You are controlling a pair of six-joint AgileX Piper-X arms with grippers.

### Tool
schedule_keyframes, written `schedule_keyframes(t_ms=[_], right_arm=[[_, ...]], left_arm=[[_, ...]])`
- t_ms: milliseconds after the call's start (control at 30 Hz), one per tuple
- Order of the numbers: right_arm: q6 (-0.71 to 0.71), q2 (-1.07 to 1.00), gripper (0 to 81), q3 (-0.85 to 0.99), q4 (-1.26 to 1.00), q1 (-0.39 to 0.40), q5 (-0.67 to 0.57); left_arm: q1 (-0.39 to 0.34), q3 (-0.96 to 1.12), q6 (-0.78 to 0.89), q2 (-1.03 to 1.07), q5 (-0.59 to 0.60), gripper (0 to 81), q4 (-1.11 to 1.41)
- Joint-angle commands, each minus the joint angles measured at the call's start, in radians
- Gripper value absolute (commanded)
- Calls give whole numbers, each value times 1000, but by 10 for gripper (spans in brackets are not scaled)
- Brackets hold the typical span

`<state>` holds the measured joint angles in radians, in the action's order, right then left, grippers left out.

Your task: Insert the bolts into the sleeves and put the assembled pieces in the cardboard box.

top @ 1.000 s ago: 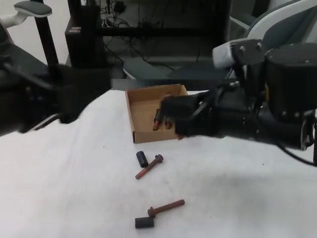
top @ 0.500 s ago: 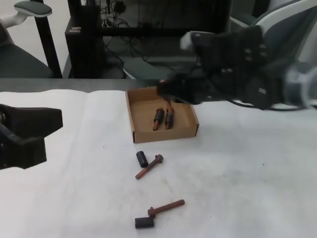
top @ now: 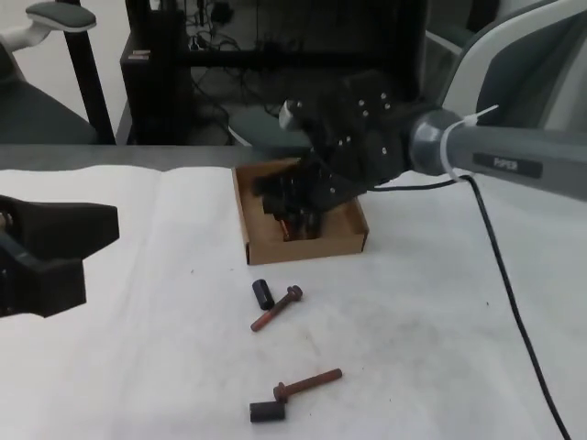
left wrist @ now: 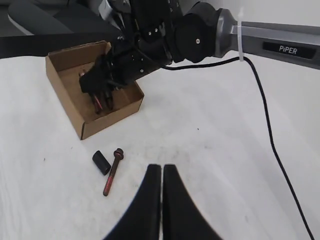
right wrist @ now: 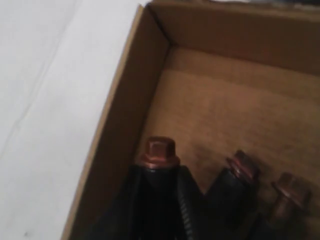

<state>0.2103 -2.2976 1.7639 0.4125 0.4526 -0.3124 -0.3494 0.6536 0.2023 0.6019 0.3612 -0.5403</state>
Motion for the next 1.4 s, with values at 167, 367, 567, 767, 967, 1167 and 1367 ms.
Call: schedule_keyframes(t_ms=[167, 367, 567, 767, 967, 1167, 1367], right_arm=[[-8, 3, 335, 36, 32, -4, -28], [22, 11, 655, 69, 56, -4, -25], [22, 70, 617, 69, 75, -4, -54], [-85, 177, 617, 69, 237, 3, -98], [-114, 333, 617, -44, 233, 25, -88], [-111, 559, 617, -290, 191, 74, -44], [-3, 802, 617, -581, 86, 130, 16]], left_arm=[[3, 2, -28, -10, 7, 17, 3], [3, 2, -26, -10, 7, 17, 3], [3, 2, -26, -10, 7, 17, 3], [2, 2, -26, -10, 7, 17, 3], [1, 2, -26, -10, 7, 17, 3], [2, 2, -26, -10, 52, 17, 5], [2, 2, -26, -10, 67, 17, 5]])
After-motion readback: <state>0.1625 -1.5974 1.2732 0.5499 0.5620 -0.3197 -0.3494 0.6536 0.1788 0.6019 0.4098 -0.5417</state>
